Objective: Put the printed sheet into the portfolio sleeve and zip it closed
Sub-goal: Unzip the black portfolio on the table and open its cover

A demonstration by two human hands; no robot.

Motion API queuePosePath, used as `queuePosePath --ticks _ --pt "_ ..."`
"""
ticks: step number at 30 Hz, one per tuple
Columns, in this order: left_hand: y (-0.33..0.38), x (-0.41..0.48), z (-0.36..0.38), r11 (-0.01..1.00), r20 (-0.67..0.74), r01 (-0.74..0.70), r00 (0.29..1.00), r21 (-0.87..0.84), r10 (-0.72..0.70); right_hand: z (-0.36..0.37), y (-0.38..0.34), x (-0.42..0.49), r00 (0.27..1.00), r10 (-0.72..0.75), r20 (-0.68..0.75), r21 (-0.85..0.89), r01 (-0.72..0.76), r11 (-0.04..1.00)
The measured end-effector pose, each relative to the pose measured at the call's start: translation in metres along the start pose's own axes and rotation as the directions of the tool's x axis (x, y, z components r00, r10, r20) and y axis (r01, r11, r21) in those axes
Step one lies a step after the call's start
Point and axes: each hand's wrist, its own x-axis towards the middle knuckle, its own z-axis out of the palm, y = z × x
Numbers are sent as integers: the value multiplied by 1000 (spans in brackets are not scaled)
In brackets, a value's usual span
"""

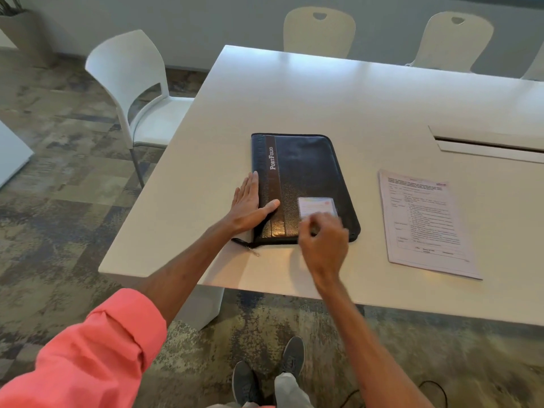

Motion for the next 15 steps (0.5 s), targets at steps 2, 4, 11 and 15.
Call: queuePosePath --ticks 2,4,11,15 --pt "6 4 2 1000 -12 4 1000 -21 -4 -10 18 30 997 69 -17 -43 -70 997" --pt "12 7 8 999 -6 16 1000 -29 -16 -17 36 53 989 147 16 -121 -144 982" --pt "23 15 21 999 6 16 1000 36 -16 -24 65 86 924 330 193 -266 -274 924" --pt "31 22 25 998 51 6 999 63 -10 -27 70 94 925 356 133 -249 -317 915"
